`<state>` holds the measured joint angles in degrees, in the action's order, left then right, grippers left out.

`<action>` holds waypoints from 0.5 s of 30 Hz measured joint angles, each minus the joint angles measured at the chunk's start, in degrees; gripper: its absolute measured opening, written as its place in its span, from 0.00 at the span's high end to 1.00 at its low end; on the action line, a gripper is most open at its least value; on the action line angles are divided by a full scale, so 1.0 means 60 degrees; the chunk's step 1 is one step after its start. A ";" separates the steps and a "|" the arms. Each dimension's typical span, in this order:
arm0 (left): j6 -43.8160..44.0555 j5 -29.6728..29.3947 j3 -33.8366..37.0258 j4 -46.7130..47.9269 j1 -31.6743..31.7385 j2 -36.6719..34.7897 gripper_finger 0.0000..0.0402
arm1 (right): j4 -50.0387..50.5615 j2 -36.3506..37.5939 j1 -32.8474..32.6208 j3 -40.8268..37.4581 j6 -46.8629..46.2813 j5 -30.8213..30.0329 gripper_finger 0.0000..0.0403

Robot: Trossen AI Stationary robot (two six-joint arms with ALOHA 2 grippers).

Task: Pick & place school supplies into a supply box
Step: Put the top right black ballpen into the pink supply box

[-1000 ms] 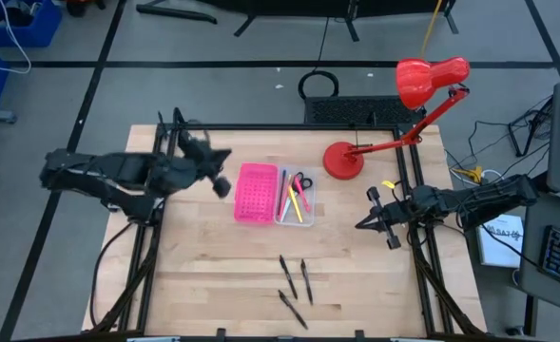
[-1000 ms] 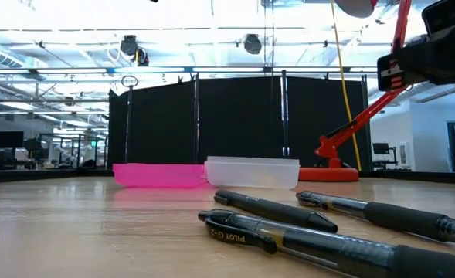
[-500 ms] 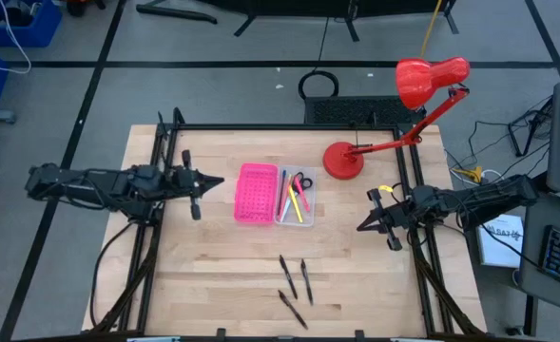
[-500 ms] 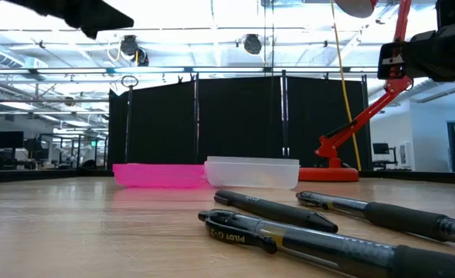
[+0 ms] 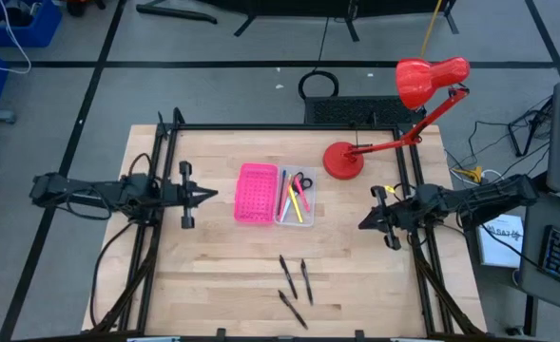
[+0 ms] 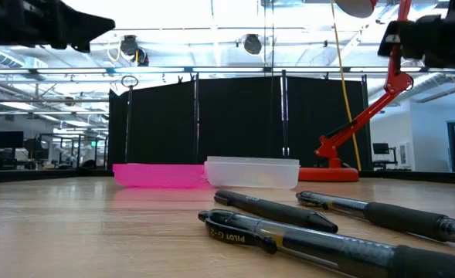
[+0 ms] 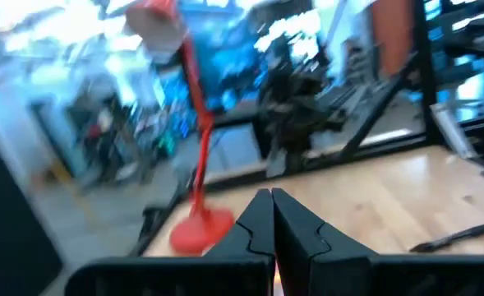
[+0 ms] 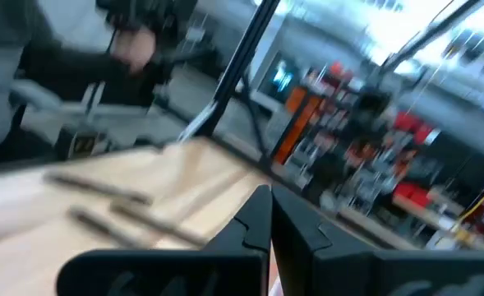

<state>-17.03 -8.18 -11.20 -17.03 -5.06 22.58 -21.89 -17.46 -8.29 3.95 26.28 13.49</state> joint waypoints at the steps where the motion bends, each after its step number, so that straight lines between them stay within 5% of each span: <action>1: -0.0119 0.0303 0.0132 -0.0261 0.0108 -0.0042 1.00 | -0.0326 0.0001 0.0000 0.0000 -0.0004 -0.0007 1.00; 15: -0.0020 0.1908 0.1448 -0.0428 0.1156 -0.0107 0.99 | -0.1660 -0.0278 0.0000 0.0000 -0.1234 -0.3510 1.00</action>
<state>-17.15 3.27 -2.51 -19.60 1.87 21.93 -31.85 -19.13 -8.29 3.95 18.88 -7.57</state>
